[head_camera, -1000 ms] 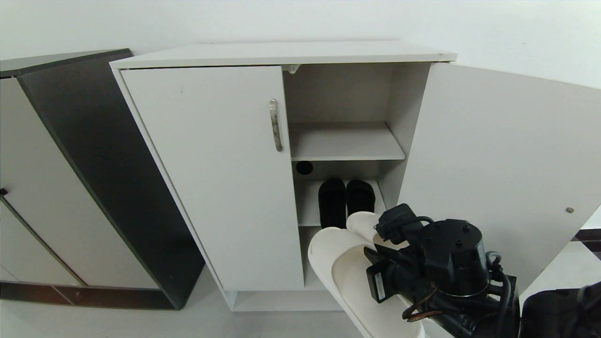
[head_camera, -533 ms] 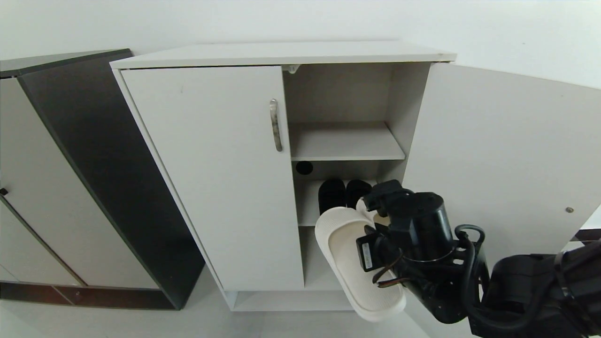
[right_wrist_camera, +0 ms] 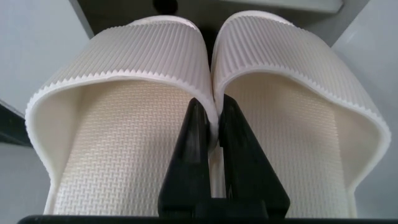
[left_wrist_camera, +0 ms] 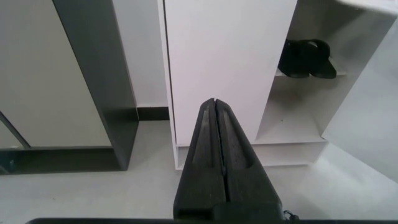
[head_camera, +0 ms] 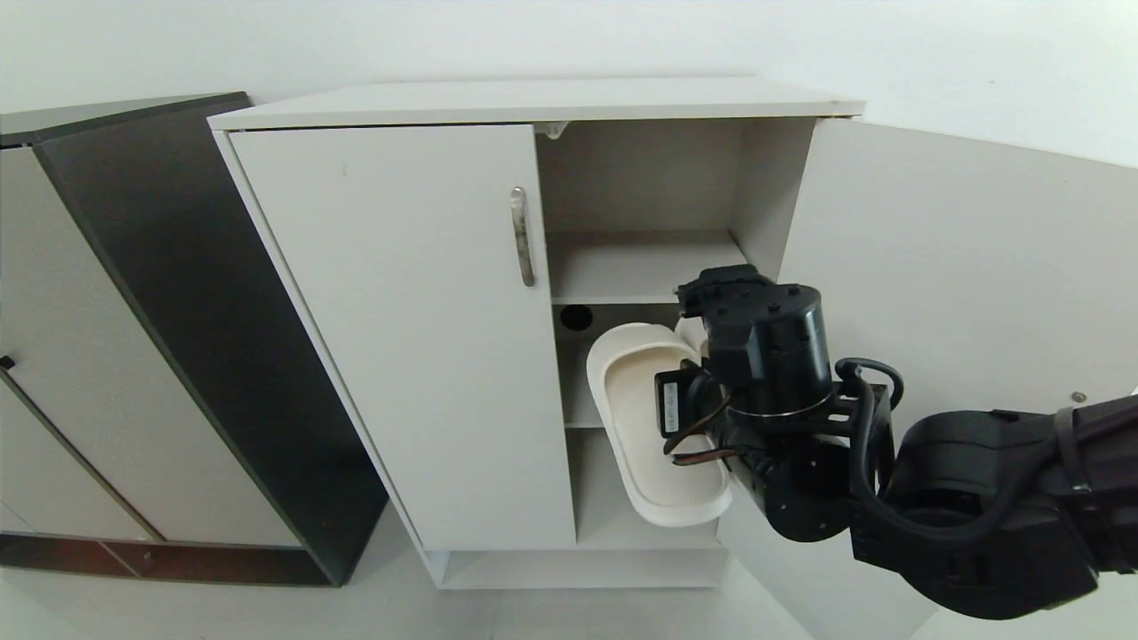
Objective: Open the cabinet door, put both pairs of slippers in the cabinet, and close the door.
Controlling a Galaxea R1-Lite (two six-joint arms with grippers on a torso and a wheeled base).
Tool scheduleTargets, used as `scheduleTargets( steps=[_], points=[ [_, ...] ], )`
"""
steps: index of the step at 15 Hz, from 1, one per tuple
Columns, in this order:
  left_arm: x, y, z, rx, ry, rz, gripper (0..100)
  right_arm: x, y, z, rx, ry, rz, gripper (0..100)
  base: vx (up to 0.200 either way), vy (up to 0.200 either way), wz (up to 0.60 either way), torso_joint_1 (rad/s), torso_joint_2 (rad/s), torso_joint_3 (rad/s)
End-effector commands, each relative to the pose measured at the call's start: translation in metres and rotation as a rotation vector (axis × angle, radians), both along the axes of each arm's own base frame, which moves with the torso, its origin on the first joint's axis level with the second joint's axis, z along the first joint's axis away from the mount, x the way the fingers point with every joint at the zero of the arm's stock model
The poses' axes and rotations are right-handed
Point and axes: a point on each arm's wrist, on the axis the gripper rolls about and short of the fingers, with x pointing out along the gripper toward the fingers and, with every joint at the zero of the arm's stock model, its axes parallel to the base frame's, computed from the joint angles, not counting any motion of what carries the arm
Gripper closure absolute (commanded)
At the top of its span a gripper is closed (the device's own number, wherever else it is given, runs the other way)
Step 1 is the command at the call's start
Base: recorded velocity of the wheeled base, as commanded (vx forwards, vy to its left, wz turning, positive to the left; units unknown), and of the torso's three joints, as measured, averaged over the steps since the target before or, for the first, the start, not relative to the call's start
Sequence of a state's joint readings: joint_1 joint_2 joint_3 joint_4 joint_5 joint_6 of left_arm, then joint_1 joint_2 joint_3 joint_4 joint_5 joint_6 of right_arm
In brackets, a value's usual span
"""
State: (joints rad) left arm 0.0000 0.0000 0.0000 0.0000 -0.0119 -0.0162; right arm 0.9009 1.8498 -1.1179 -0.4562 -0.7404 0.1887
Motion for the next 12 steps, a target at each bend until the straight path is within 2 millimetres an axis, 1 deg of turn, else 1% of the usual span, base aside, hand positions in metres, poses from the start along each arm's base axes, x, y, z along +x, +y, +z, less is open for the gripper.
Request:
scheduleTargets(
  steps=[1, 4, 9, 11, 12],
  points=[
    [0.0, 0.0, 0.0, -0.001, 0.0, 0.0, 100, 0.003, 0.003, 0.012, 0.022, -0.022, -0.011, 100, 0.0, 0.0, 0.0, 0.0, 0.0, 0.0],
    [0.0, 0.0, 0.0, 0.001, 0.002, 0.0, 100, 0.007, 0.007, 0.023, 0.007, -0.012, -0.023, 100, 0.0, 0.0, 0.0, 0.0, 0.0, 0.0],
    [0.0, 0.0, 0.0, 0.004, 0.001, 0.0, 100, 0.021, 0.016, 0.022, 0.013, -0.025, -0.058, 100, 0.0, 0.0, 0.0, 0.0, 0.0, 0.0],
    [0.0, 0.0, 0.0, 0.004, 0.0, 0.0, 100, 0.021, 0.017, 0.024, 0.016, -0.031, -0.065, 100, 0.0, 0.0, 0.0, 0.0, 0.0, 0.0],
    [0.0, 0.0, 0.0, 0.004, 0.001, 0.0, 100, 0.021, 0.016, 0.025, 0.018, -0.033, -0.068, 100, 0.2, 0.0, 0.0, 0.002, 0.0, 0.002]
  ],
)
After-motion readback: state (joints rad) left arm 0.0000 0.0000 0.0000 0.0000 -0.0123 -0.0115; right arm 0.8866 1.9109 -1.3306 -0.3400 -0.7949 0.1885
